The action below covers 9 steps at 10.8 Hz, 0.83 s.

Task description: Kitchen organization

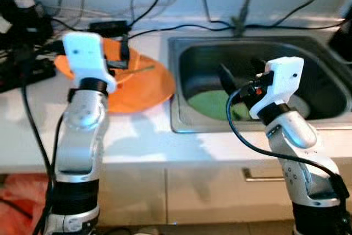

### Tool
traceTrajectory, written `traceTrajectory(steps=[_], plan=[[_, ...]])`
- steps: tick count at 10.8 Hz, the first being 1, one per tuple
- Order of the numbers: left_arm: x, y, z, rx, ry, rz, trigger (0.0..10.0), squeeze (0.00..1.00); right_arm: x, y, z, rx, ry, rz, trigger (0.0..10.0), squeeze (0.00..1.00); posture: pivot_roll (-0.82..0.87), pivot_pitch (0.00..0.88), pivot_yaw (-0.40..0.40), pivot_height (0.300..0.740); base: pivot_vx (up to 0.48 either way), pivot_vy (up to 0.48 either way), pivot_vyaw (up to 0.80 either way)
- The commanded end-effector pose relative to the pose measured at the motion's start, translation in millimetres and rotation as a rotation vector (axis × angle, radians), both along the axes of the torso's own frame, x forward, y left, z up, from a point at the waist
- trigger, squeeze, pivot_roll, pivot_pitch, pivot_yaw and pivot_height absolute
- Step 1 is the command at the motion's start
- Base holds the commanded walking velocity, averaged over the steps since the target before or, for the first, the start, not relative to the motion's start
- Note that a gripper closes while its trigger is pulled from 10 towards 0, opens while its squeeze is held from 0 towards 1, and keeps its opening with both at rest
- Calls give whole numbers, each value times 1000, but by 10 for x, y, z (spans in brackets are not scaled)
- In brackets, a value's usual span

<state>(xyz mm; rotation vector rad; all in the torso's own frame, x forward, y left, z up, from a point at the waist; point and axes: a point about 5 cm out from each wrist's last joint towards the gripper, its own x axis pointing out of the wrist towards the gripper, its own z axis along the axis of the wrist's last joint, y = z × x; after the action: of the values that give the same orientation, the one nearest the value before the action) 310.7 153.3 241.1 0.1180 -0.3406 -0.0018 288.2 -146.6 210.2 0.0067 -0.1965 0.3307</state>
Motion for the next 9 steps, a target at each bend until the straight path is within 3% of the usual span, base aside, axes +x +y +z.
traceTrajectory(steps=[1, 2, 3, 4, 5, 6, 9], plan=[[-7, -36, -12, 24, 4, -10, 10000, 0, -8, -28, 29, 0, -9, -2, 10000, 761, 127, 31, 12, 740, 0, 0, 0], [-4, -52, -39, 32, 17, -19, 10000, 0, -7, -16, 31, 1, -4, 11, 10000, 643, 127, 32, 13, 740, 0, 0, 0], [1, -63, -46, 49, 20, -28, 10000, 0, -6, -7, 33, 2, -1, 20, 10000, 608, 126, 31, 13, 740, 0, 0, 0], [10, -92, -67, 77, 30, -54, 10000, 0, -6, 5, 23, 4, 11, 32, 10000, 392, 126, 29, 13, 740, 0, 0, 0], [22, -126, -100, 110, 46, -83, 10000, 0, -10, 32, -9, 8, 42, 56, 10000, 271, 126, 29, 13, 740, 0, 0, 0], [80, -136, -216, 154, 123, -118, 10000, 0, -46, 123, -114, 6, 131, 142, 10000, 0, 123, 29, 13, 740, 0, 0, 0], [129, -108, -218, 162, 124, -111, 10000, 0, -151, 235, -247, -53, 194, 260, 10000, 0, 123, 30, 13, 740, 0, 0, 0]])
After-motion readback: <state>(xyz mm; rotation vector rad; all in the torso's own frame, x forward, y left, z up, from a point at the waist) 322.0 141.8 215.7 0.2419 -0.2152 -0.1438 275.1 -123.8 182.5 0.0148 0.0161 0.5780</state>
